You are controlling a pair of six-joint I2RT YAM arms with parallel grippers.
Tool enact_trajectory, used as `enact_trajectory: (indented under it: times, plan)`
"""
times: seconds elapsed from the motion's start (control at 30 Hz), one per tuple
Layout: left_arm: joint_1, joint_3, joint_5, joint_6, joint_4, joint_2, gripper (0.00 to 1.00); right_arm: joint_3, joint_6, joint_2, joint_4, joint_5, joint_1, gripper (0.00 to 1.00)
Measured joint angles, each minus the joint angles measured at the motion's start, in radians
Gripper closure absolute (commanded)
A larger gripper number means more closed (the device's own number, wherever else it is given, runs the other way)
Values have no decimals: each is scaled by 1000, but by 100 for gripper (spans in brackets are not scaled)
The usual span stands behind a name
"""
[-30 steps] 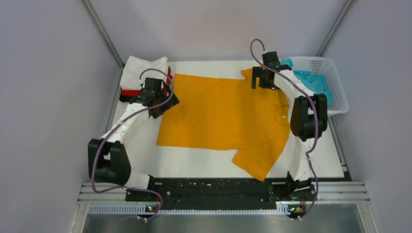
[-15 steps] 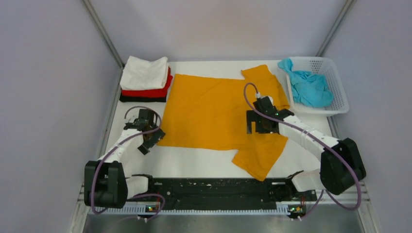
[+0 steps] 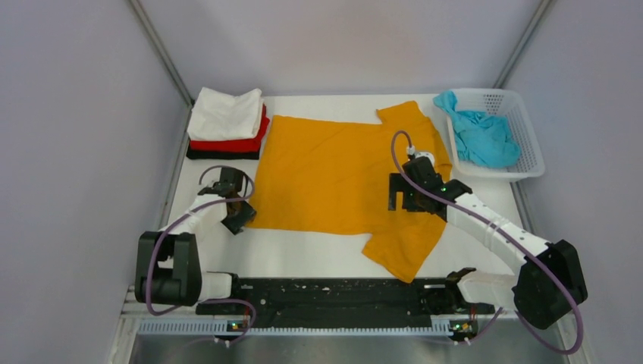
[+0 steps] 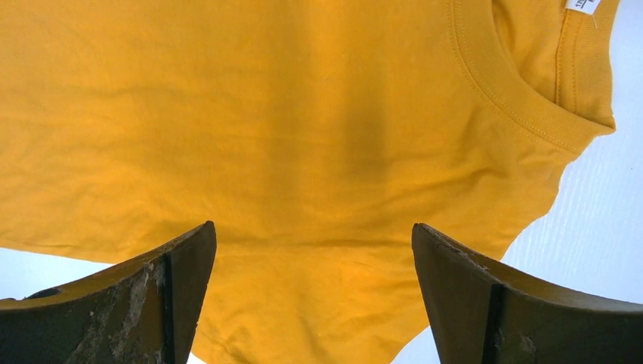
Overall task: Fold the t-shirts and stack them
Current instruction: Flatten out the tshirt, then grab the side of the flattened tshirt closest away from the robot with both arms
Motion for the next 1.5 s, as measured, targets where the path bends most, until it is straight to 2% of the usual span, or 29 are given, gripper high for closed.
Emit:
enact_trajectory:
  times: [0.13, 0.23, 0.43, 0.5, 0.57, 0.87, 1.13, 1.33, 1.43, 1.5]
  plan:
    - [0, 4, 0, 3, 0, 10, 56, -17, 7, -1, -2, 3, 0, 1]
    - [0, 16, 4, 8, 1, 26, 67, -32, 7, -12, -6, 4, 1, 1]
    - [-47, 69, -14, 14, 0, 92, 70, -37, 7, -51, -16, 12, 1, 1]
    - [-60, 84, -19, 13, 0, 111, 81, -37, 7, -56, -18, 14, 1, 1]
    - [-64, 95, -23, 13, -5, 125, 100, -37, 7, -57, -20, 14, 1, 1]
    - [-67, 105, -35, 0, -10, 131, 100, -37, 32, -64, -83, 10, 33, 4]
    - [-71, 14, -58, -45, 1, 29, 100, -43, 115, -59, -274, -31, 312, 8]
    - [-71, -45, -68, -85, 16, -41, 100, -131, 205, -79, -388, -114, 434, 13]
    - [-71, -56, -69, -93, 24, -54, 100, -167, 235, -83, -389, -162, 470, 13]
    - [-71, -58, -69, -96, 27, -56, 100, -189, 240, -79, -367, -175, 479, 18]
